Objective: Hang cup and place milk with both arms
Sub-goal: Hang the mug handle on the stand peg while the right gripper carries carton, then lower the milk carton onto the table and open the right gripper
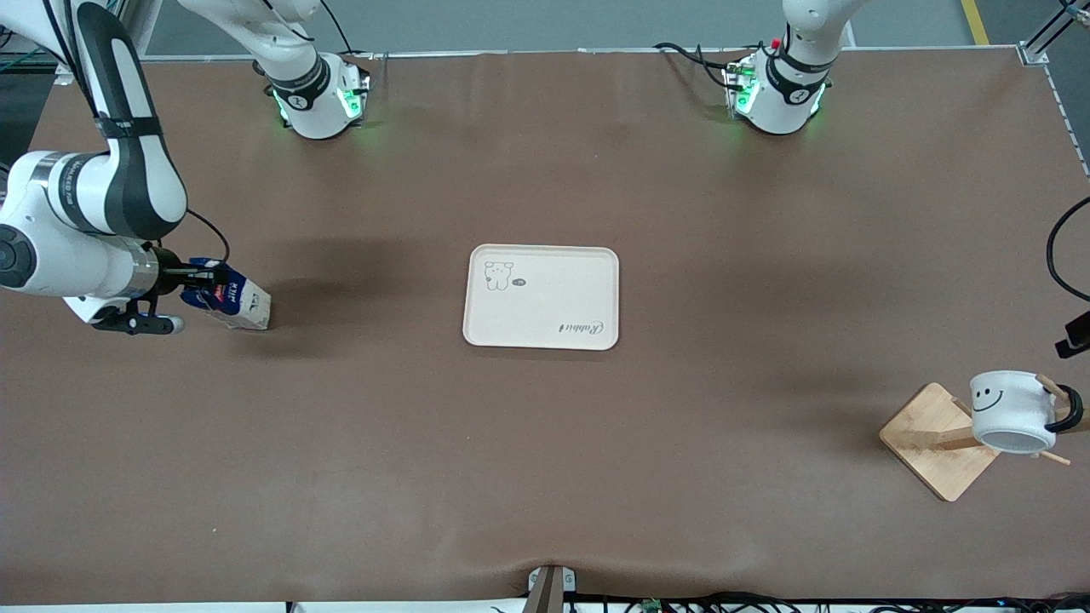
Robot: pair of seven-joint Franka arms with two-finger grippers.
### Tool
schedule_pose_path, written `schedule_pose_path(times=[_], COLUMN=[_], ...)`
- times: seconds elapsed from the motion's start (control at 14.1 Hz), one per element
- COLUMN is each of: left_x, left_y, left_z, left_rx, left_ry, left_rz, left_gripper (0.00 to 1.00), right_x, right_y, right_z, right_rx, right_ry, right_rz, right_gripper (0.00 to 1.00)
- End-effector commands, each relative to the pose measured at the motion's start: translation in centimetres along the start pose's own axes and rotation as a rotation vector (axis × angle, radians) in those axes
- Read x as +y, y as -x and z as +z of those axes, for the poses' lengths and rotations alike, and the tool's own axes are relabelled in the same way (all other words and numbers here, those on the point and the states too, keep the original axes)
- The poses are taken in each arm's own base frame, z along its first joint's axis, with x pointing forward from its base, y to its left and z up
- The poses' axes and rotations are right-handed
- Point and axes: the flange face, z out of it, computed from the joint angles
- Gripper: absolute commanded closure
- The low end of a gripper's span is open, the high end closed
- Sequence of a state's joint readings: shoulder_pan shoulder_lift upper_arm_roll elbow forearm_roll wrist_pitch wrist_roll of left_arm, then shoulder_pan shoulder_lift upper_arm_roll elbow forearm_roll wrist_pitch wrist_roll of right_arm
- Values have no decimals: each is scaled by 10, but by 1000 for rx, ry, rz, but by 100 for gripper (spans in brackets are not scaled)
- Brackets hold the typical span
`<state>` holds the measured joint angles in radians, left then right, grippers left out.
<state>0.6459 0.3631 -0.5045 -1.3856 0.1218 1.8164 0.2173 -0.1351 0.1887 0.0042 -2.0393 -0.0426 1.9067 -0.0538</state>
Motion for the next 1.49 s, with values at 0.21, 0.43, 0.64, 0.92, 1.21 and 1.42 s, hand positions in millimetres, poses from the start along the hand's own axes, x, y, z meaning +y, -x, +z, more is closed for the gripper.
schedule_pose_path(times=[0.21,0.43,0.64,0.92,1.21,1.42], left_x=[83,128,150,147,145,144], left_y=[13,23,30,30,30,30], left_z=[-35,-48,-59,-66,-69,-76], left_rx=[-94,-130,-149,-135,-131,-121], left_ry=[22,6,-15,-25,-26,-23], left_rz=[-156,-208,-220,-209,-197,-190], left_gripper=[0,0,0,0,0,0], right_x=[17,16,16,15,19,12], right_y=[2,4,5,3,-6,-17], right_z=[12,17,18,7,-40,-121], right_rx=[-3,-17,-21,-9,33,176], right_ry=[-1,-3,-5,-2,4,25], right_rz=[-47,-54,-54,-51,-45,-55], right_gripper=[56,0,0,0,0,0])
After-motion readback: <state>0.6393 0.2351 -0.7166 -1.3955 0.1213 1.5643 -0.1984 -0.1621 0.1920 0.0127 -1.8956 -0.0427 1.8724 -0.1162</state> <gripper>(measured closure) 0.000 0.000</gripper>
